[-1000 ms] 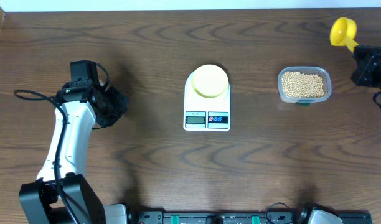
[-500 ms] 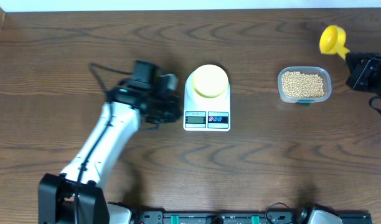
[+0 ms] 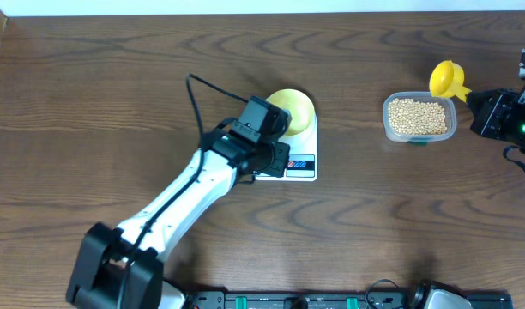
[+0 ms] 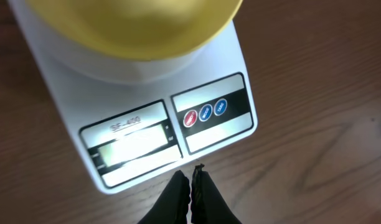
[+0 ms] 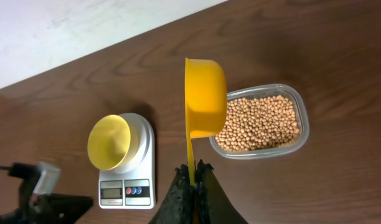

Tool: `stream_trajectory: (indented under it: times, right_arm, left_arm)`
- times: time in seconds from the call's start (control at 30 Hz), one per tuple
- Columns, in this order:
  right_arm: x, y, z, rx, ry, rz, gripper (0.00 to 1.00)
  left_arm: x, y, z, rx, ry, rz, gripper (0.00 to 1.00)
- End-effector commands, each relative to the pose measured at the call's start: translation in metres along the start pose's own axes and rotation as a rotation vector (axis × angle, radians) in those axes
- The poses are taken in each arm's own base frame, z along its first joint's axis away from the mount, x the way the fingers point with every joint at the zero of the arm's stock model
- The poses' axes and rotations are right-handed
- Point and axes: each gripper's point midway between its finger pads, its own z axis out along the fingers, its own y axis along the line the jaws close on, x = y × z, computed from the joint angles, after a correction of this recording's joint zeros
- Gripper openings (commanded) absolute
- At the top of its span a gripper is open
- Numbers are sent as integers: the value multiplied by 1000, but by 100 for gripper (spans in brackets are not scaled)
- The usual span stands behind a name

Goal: Scoop item into bowl and weigh 50g on scale

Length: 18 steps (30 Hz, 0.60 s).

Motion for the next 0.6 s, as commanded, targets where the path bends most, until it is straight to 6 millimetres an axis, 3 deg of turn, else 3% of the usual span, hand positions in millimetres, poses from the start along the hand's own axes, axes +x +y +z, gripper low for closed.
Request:
stream_trajectory:
  times: [0.0, 0.13, 0.27, 0.57]
  right_arm:
    - [-3, 4, -3, -16, -5, 5, 1]
    - [-2, 4, -3, -16, -2, 7, 1]
    - [-2, 3, -3, -16, -2, 7, 1]
    - [-2, 3, -3, -16, -3, 6, 1]
  left_arm:
    - [-1, -3, 11, -16, 12, 18, 7]
    - [6, -13, 23, 1, 42, 36, 7]
    - [1, -20, 30, 17, 19, 57, 7]
    - [-1, -13, 50, -11, 20, 45, 7]
